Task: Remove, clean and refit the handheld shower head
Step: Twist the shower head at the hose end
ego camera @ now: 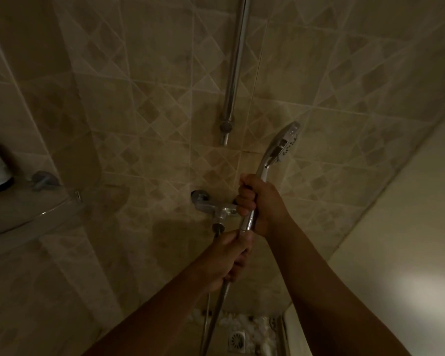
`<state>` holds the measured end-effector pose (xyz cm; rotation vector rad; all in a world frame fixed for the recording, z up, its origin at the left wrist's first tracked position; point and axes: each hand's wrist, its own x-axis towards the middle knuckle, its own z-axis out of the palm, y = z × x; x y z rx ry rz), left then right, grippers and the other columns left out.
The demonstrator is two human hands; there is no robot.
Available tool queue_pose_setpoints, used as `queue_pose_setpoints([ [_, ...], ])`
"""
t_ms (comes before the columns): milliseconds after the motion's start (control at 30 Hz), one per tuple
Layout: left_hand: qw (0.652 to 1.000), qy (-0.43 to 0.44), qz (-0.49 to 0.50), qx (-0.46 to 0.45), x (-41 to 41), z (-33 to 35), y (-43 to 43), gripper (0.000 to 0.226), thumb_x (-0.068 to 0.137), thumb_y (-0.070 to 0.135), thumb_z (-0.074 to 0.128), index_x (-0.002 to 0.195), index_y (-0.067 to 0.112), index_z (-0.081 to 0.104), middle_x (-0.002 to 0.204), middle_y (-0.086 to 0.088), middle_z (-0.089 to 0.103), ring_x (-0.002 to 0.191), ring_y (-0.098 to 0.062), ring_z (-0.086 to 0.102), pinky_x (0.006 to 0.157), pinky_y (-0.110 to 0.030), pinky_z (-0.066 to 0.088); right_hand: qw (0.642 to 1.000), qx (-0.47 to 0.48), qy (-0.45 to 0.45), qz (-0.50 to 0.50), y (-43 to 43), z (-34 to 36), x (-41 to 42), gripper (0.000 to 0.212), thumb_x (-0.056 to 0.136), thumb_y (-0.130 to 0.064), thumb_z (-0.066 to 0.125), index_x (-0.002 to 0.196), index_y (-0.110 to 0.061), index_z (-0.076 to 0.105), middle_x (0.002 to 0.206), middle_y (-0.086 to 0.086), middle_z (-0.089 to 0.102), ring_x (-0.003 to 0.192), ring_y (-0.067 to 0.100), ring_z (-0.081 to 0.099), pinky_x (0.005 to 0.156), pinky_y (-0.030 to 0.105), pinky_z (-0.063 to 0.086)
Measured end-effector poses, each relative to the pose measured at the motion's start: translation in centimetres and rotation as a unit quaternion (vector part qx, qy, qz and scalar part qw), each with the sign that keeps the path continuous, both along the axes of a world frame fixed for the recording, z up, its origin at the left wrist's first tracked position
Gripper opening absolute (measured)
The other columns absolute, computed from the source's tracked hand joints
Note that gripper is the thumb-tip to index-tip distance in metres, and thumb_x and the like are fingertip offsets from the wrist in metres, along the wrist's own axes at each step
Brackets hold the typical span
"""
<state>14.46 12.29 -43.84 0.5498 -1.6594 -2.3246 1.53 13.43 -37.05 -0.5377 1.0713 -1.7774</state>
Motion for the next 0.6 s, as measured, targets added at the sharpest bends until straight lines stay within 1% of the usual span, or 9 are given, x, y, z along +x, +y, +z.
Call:
queue_pose_setpoints([
  [100, 0.999, 0.018, 0.001, -0.032, -0.1, 0.4, -0.4, 0.032, 0.102, 0.043, 0.046, 0.078, 0.022, 0.046, 0.055, 0.008, 0.031, 0.04, -0.003, 0.022, 0.036, -0.017, 0.02, 1.0, 0.003, 0.016, -0.024, -0.1, 0.9, 0.1, 0.018, 0.094, -0.014, 0.055, 0.076, -0.011, 0.055, 0.048, -0.004, 0.035, 0.036, 0.008, 0.03, 0.037, 0.021, 0.031],
  [167, 0.996, 0.03, 0.006, -0.086, -0.3, 1.4, -1.1, 0.03, 0.099, 0.045, 0.051, 0.082, 0.02, 0.051, 0.056, 0.007, 0.039, 0.042, -0.004, 0.028, 0.04, -0.019, 0.026, 0.999, 0.006, 0.03, -0.034, -0.3, 2.2, -0.1, 0.013, 0.092, -0.016, 0.059, 0.081, -0.011, 0.055, 0.048, -0.005, 0.036, 0.037, 0.008, 0.032, 0.037, 0.022, 0.034],
  [233, 0.989, 0.049, 0.023, -0.137, -0.9, 2.8, -1.7, 0.028, 0.097, 0.042, 0.055, 0.092, 0.015, 0.055, 0.059, 0.006, 0.047, 0.044, -0.006, 0.037, 0.043, -0.023, 0.032, 0.996, 0.006, 0.067, -0.062, -0.6, 3.7, -0.3, 0.011, 0.091, -0.017, 0.062, 0.084, -0.011, 0.056, 0.05, -0.004, 0.039, 0.039, 0.01, 0.035, 0.039, 0.024, 0.037],
  [333, 0.979, 0.075, 0.061, -0.178, -1.9, 5.1, -2.9, 0.033, 0.099, 0.031, 0.058, 0.11, 0.001, 0.051, 0.059, 0.008, 0.052, 0.047, -0.008, 0.042, 0.043, -0.022, 0.036, 0.986, 0.003, 0.133, -0.101, -1.2, 6.1, -0.6, 0.012, 0.091, -0.017, 0.064, 0.088, -0.008, 0.056, 0.052, 0.001, 0.047, 0.043, 0.014, 0.043, 0.045, 0.027, 0.04],
  [400, 0.977, 0.093, 0.063, -0.181, -2.3, 6.8, -4.0, 0.036, 0.097, 0.034, 0.06, 0.114, 0.003, 0.053, 0.062, 0.004, 0.055, 0.048, -0.01, 0.044, 0.046, -0.022, 0.038, 0.983, 0.005, 0.155, -0.101, -1.6, 7.7, -0.6, 0.013, 0.091, -0.016, 0.063, 0.083, -0.009, 0.055, 0.055, 0.003, 0.052, 0.048, 0.016, 0.049, 0.049, 0.028, 0.042],
  [433, 0.978, 0.105, 0.053, -0.175, -2.4, 7.5, -4.5, 0.033, 0.095, 0.037, 0.06, 0.112, 0.009, 0.057, 0.064, 0.002, 0.055, 0.049, -0.011, 0.044, 0.047, -0.023, 0.04, 0.981, 0.001, 0.17, -0.095, -1.8, 8.4, -0.7, 0.014, 0.091, -0.015, 0.063, 0.08, -0.01, 0.055, 0.056, 0.003, 0.054, 0.05, 0.016, 0.051, 0.05, 0.029, 0.043],
  [500, 0.98, 0.127, 0.03, -0.149, -2.7, 8.6, -5.5, 0.025, 0.09, 0.044, 0.063, 0.102, 0.022, 0.063, 0.067, 0.0, 0.055, 0.049, -0.011, 0.044, 0.048, -0.025, 0.042, 0.971, -0.004, 0.223, -0.08, -1.9, 9.6, -0.8, 0.013, 0.092, -0.014, 0.061, 0.08, -0.011, 0.058, 0.057, 0.001, 0.057, 0.053, 0.016, 0.054, 0.052, 0.029, 0.043],
  [567, 0.982, 0.143, 0.022, -0.121, -2.9, 9.2, -6.1, 0.025, 0.085, 0.05, 0.065, 0.093, 0.026, 0.066, 0.066, 0.003, 0.054, 0.048, -0.01, 0.042, 0.047, -0.025, 0.042, 0.95, 0.008, 0.303, -0.076, -1.6, 10.4, -1.0, 0.01, 0.093, -0.016, 0.06, 0.087, -0.009, 0.06, 0.061, 0.0, 0.062, 0.055, 0.015, 0.059, 0.052, 0.029, 0.046],
  [600, 0.982, 0.15, 0.018, -0.117, -3.0, 9.4, -6.3, 0.028, 0.085, 0.053, 0.065, 0.093, 0.026, 0.066, 0.066, 0.005, 0.053, 0.047, -0.009, 0.041, 0.047, -0.024, 0.041, 0.939, 0.009, 0.336, -0.069, -1.3, 10.7, -1.1, 0.012, 0.095, -0.018, 0.059, 0.092, -0.006, 0.059, 0.066, 0.003, 0.063, 0.058, 0.019, 0.06, 0.052, 0.03, 0.047],
])
